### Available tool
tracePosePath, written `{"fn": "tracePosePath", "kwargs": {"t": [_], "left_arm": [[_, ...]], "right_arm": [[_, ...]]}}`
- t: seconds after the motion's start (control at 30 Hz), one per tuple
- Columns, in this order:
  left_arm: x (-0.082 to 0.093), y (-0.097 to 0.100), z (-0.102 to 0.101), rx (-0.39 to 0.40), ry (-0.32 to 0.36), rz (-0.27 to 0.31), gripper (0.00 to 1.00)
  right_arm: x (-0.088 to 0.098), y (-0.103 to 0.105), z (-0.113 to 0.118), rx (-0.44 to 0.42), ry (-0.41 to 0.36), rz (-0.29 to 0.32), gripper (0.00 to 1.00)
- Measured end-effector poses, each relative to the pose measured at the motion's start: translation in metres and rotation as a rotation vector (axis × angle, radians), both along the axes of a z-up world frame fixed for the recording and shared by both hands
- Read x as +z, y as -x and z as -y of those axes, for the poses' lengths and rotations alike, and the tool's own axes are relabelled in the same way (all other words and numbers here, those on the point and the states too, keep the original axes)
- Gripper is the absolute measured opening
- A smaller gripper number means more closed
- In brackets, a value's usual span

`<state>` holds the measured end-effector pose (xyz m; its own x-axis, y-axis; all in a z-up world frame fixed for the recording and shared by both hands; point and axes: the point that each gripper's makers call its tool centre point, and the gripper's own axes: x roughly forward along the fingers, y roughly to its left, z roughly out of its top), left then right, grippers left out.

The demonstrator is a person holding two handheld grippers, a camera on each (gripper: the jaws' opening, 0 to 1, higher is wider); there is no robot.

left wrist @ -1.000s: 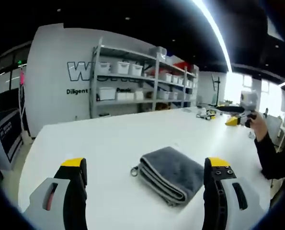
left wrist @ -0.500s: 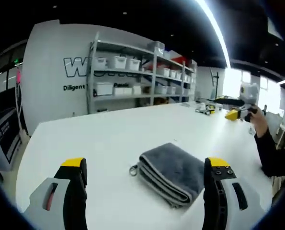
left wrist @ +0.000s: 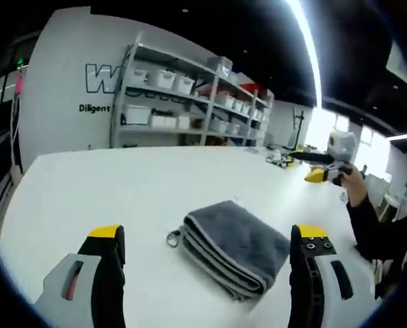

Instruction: Open the folded towel by lifting each exposed corner and separating the folded layers until the towel lies flat within the target outline without major curled edges

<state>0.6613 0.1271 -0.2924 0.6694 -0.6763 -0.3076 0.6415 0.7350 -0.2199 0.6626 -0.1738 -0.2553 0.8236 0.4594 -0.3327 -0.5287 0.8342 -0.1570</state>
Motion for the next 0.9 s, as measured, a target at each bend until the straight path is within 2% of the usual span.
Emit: {"fn": "tracePosePath", "kwargs": {"t": [0.1, 0.17, 0.23, 0.33, 0.47, 0.63, 0.87, 0.9], "left_arm": [[-0.010, -0.002, 0.002, -0.015, 0.026, -0.039, 0.97], [-0.020, 0.001, 0.006, -0.026, 0.042, -0.073, 0.96], [-0.029, -0.004, 0.007, -0.032, 0.040, -0.094, 0.96], [-0.041, -0.009, 0.005, -0.022, 0.021, -0.118, 0.99], [-0.056, -0.008, 0.005, -0.025, 0.017, -0.157, 0.98], [-0.059, -0.003, 0.009, -0.032, 0.016, -0.171, 0.96], [-0.065, 0.004, 0.022, -0.072, 0.014, -0.192, 0.95], [-0.070, 0.007, 0.026, -0.082, 0.013, -0.204, 0.95]], "right_arm": [[-0.010, -0.004, -0.006, 0.022, -0.024, -0.018, 1.00], [-0.027, -0.004, -0.014, 0.052, -0.084, -0.097, 1.00], [-0.034, -0.007, -0.015, 0.055, -0.097, -0.112, 1.00], [-0.043, -0.010, -0.013, 0.028, -0.041, -0.104, 1.00], [-0.054, -0.009, -0.025, 0.057, -0.060, -0.134, 1.00], [-0.066, -0.006, -0.034, 0.080, -0.053, -0.161, 1.00], [-0.074, 0.001, -0.046, 0.112, -0.094, -0.213, 1.00], [-0.081, 0.003, -0.049, 0.103, -0.131, -0.257, 1.00]]}}
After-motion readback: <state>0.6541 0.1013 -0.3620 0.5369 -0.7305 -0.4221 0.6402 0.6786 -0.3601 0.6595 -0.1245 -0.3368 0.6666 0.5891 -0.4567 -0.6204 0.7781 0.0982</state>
